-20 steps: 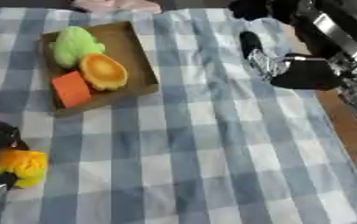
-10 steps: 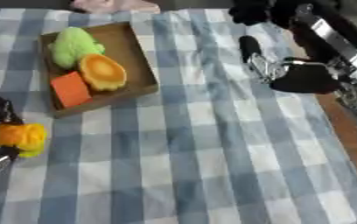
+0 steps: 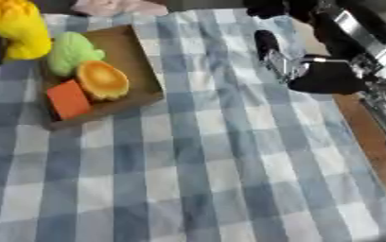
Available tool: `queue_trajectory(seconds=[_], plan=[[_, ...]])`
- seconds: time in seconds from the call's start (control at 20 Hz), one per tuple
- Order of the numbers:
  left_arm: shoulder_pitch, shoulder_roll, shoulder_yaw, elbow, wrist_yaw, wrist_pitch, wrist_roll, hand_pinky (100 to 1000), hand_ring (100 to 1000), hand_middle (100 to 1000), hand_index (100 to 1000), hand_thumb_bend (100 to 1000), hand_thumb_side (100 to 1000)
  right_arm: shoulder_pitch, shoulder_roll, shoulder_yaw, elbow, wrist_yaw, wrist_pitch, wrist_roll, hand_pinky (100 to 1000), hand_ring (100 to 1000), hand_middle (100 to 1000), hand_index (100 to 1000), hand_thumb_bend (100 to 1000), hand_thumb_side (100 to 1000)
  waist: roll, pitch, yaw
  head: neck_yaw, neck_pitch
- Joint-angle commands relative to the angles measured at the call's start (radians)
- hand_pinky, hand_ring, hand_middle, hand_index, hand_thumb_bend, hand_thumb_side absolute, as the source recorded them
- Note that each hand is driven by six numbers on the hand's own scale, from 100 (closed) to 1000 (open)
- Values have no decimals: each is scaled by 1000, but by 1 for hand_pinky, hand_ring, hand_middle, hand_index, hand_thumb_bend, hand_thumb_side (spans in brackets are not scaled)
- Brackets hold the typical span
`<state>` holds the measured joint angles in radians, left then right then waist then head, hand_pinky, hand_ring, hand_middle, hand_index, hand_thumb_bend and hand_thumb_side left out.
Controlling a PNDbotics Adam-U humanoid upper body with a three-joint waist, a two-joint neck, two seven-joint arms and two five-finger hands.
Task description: Pick up objects on the table and place them in the box.
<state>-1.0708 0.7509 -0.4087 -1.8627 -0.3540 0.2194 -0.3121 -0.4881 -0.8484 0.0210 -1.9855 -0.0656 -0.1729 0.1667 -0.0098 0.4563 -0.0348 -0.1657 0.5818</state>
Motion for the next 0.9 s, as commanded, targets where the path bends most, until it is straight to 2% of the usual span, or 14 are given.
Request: queue_trajectory(seconds=[0.05,0.2,0.45,0.75,0.9], plan=[[-59,-53,14,121,-15,-25,6,743,587,537,669,100,295,-27,-33,-4,-15,-11,-2,10,812,791,760,870,100,317,6,-11,-14,24,-31],[-93,-103,27,241,-49,-67,45,755,593,550,679,100,305,-57,-31,0,-15,-19,-4,18,812,791,759,870,100,321,20,8,-44,59,-54],[-116,-152,51,413,-117,-124,108,768,610,574,689,100,308,-87,-28,0,-15,-30,-13,27,812,791,759,870,100,323,35,35,-81,105,-73],[-127,-186,63,556,-177,-213,123,782,643,610,711,100,299,-105,-22,2,-15,-31,-18,33,812,790,759,870,100,327,44,60,-107,145,-94],[-128,-197,70,612,-221,-244,121,784,659,620,710,100,263,-106,-18,2,-15,-30,-15,33,812,790,759,870,100,331,44,66,-112,152,-97]])
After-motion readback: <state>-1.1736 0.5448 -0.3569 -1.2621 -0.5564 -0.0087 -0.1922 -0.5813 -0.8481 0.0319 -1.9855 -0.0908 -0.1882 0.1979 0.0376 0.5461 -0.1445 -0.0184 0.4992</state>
